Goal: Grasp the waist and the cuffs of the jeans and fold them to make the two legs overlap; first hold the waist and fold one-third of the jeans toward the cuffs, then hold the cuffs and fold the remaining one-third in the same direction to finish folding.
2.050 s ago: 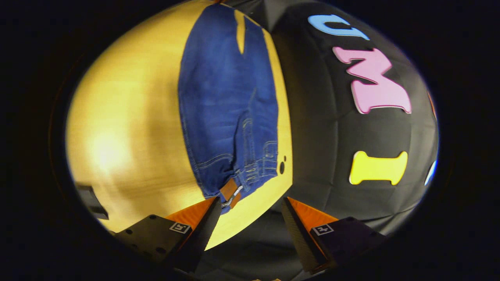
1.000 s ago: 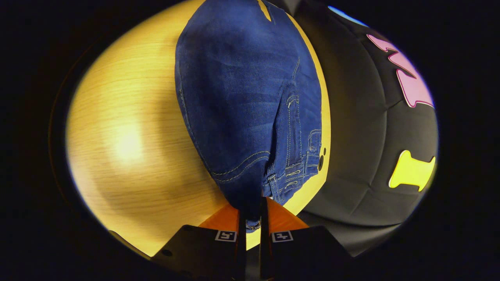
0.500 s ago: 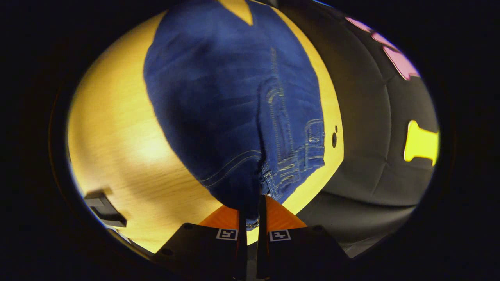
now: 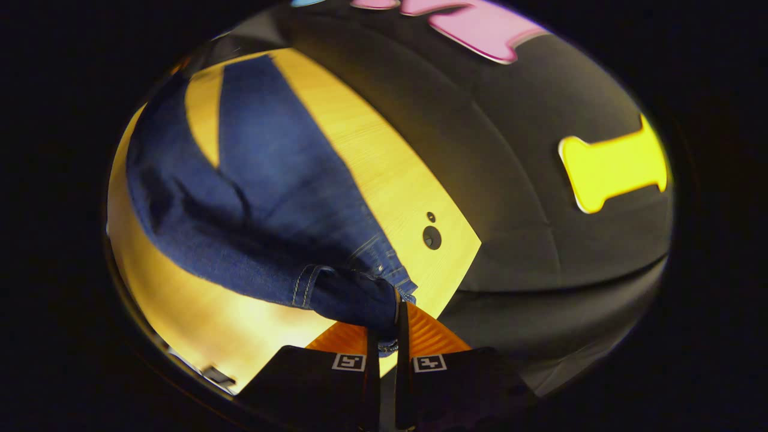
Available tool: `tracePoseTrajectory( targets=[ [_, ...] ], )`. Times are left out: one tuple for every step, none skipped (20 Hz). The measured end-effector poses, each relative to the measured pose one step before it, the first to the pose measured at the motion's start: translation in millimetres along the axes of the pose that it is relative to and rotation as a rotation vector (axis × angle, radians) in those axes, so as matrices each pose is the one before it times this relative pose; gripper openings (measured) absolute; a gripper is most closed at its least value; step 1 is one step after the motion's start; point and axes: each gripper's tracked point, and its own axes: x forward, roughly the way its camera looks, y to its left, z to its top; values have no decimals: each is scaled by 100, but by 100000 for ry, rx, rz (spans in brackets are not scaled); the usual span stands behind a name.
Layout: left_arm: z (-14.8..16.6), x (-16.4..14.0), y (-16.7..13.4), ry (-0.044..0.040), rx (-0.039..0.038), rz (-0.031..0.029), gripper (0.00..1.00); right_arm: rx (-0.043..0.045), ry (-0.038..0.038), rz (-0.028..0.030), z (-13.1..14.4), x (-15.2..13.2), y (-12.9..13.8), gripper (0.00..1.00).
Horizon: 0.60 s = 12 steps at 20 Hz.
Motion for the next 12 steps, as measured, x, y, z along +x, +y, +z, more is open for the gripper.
tracePoseTrajectory(
  targets=[
    [1491, -24, 2094, -1430, -5074, 879, 6, 9473, 450, -429, 1178, 343, -746, 14],
    [1559, 255, 1759, -1728, -6757, -492, 6, 7894, -330, -384, 1183, 189, -388, 14],
    [1450, 581, 1459, -1658, -7632, -1805, 6, 6026, 530, -1401, 805, 421, -536, 13],
    [1663, 868, 1484, -1647, -6948, -120, 6, 5275, 693, -2022, 656, 43, -541, 13],
    [661, 1254, 1628, -232, -6929, 2960, 6, 5670, 1147, -1652, 750, -814, -311, 13],
    [1350, 1086, 1460, -664, -8702, 3025, 6, 3768, 1026, -693, 377, -213, -90, 13],
    [1992, 799, 1537, -2122, -7120, 3358, 6, 3552, 503, -812, 523, 91, -225, 6],
    [1626, 731, 813, -1721, -4641, 4106, 6, 4789, 1051, -191, 851, -99, -361, 13],
    [1436, 1336, 880, -2187, -3105, 3903, 6, 6380, 1604, -92, 755, -803, -63, 14],
    [1118, 1112, 253, -1694, -1377, 3177, 6, 5221, 934, 813, 570, -576, -15, 13],
    [1062, 1267, -1154, -2437, -1396, 253, 9, 4293, 1847, 661, 246, -747, 102, 15],
    [786, 542, -1495, -3112, -2260, -3134, 13, 299, 1133, 1088, 601, -1374, 276, 18]
  ],
)
